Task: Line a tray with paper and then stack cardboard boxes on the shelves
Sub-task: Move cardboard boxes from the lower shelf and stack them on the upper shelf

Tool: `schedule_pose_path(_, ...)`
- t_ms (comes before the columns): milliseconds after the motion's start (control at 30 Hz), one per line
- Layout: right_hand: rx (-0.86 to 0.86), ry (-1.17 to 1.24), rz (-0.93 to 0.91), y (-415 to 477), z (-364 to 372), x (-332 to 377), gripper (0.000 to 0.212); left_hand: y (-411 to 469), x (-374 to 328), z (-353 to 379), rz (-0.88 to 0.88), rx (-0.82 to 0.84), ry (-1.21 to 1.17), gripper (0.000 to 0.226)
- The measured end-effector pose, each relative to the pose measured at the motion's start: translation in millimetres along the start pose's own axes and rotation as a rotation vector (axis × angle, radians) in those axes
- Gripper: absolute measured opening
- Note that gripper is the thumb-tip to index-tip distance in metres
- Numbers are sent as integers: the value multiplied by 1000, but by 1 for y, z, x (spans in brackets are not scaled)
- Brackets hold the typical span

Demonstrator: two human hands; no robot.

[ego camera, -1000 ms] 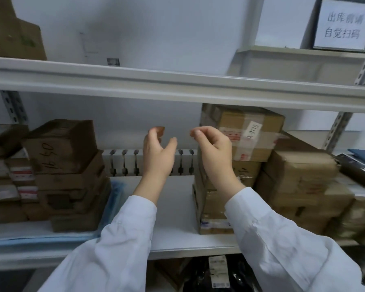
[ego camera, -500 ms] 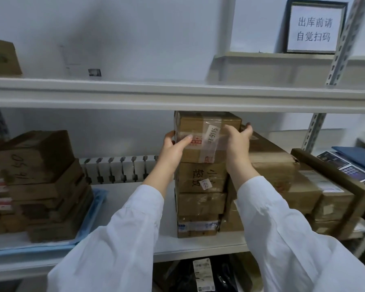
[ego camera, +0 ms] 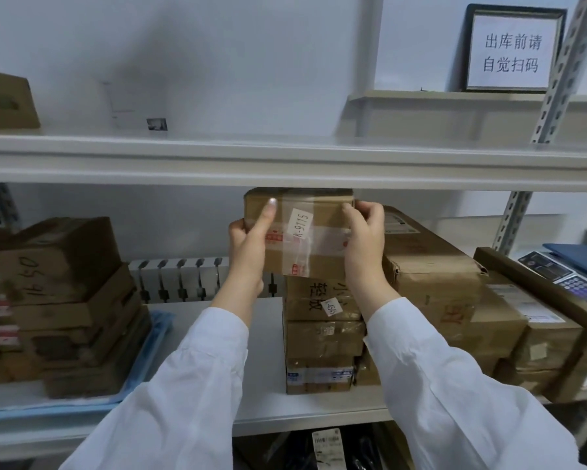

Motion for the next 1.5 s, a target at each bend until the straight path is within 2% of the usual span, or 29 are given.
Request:
schedule_pose_path(67, 23, -6, -29, -7, 6, 1, 4, 3, 3, -9, -62, -68, -59, 92)
schedule_pose_path(167, 39, -23, -98, -12, 16, 2, 8, 12, 12, -20, -186, -83, -186, 121)
schedule_pose_path(233, 61, -13, -118, -14, 22, 5, 22, 13, 15, -26, -239, -99, -235, 115)
schedule_pose_path(333, 88, -28, -100, -12, 27, 6, 33, 13, 14, -35, -267, -156, -246, 77)
schedule_pose_path(433, 61, 94, -58, -4, 23, 3, 19, 15, 11, -43, -256, -176, -229, 54)
schedule_pose_path(533, 6, 59, 11, 5, 15, -4, 7, 19, 8, -53, -248, -157, -226, 41)
schedule_pose_path(567, -15, 38, 39, 9, 13, -9, 12, 20, 7, -58, -242, -149, -221, 40)
schedule_pose_path(700, -58, -21, 146, 12, 10, -17, 61, 24, 1, -80, -267, -123, -199, 43)
schedule_pose_path(800, -39, -21, 183, 13, 13, -22, 73, 22, -3, -93, -282, -106, -152, 45)
schedule_pose_path(867, -9, -24, 203, 10, 17, -23, 71, 19, -4, -100, -309, -106, -133, 46)
schedule_pose_path(1000, 59, -8, 217, 7, 23, -26, 49, 9, -5, -112, -333, -123, -118, 46)
schedule_pose_path(1100, 122, -21, 197, 1, 30, -21, 30, -2, -6, -116, -350, -126, -126, 58)
schedule_pose_path(1233, 151, -88, 158, -7, 35, -14, 36, -13, -11, -123, -331, -82, -101, 88)
schedule_pose_path(1300, 150, -110, 138, -11, 37, -13, 34, -20, -17, -129, -302, -77, -56, 87)
schedule_pose_path(1433, 152, -228, 81, -22, 41, -8, 49, -33, -31, -144, -238, -46, 42, 82)
schedule_pose_path(1500, 150, -295, 53, -26, 43, 1, 49, -38, -39, -153, -233, -18, 32, 83)
Point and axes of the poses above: each hand's wrist, its own y-axis towards the middle knuckle, its own z-axis out of the palm, x = y × z, the point moved 6 cm from there along y, towards the middle knuckle, and after that the axes turned 2 degrees about x, right-handed, at the moved point
